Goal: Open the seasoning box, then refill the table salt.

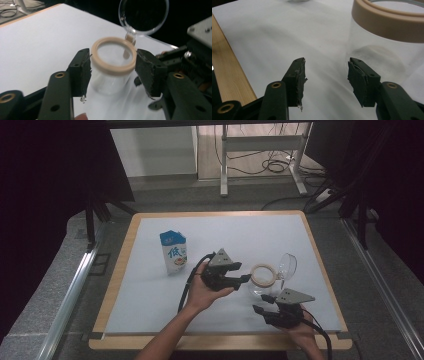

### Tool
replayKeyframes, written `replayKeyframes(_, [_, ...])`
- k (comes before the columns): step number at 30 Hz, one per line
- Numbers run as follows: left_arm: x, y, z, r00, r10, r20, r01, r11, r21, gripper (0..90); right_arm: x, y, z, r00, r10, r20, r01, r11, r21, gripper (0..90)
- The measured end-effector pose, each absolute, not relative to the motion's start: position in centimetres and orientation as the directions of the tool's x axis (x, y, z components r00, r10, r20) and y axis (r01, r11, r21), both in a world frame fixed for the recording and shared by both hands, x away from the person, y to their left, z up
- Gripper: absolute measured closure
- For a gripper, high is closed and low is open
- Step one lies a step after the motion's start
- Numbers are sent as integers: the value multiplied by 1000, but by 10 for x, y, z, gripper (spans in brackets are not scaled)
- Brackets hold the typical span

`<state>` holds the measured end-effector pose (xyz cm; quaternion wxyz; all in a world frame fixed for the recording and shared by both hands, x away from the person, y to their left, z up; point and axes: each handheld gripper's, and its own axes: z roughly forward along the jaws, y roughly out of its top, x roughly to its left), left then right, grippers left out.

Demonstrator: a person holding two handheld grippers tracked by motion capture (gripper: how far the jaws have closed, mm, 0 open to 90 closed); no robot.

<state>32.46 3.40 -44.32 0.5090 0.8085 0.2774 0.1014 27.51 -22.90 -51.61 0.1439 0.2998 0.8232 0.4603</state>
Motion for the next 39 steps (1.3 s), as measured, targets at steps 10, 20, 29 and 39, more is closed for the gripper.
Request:
replayKeyframes(10, [302,84,-467,788,603,-126,373,-305,876,359,275,-208,-518,-789,614,34,350,403,846,472])
replayKeyframes(20, [286,122,-492,742,658,-131,390,-264,882,355,276,-179,-518,-805,593,9,312,411,857,471])
replayKeyframes(29, [276,150,-496,708,696,-116,391,-250,886,352,280,-156,-517,-816,578,-6,294,424,857,470])
replayKeyframes(39, [274,177,-495,649,752,-118,401,-206,892,340,291,-135,-517,-834,552,-5,280,430,859,458])
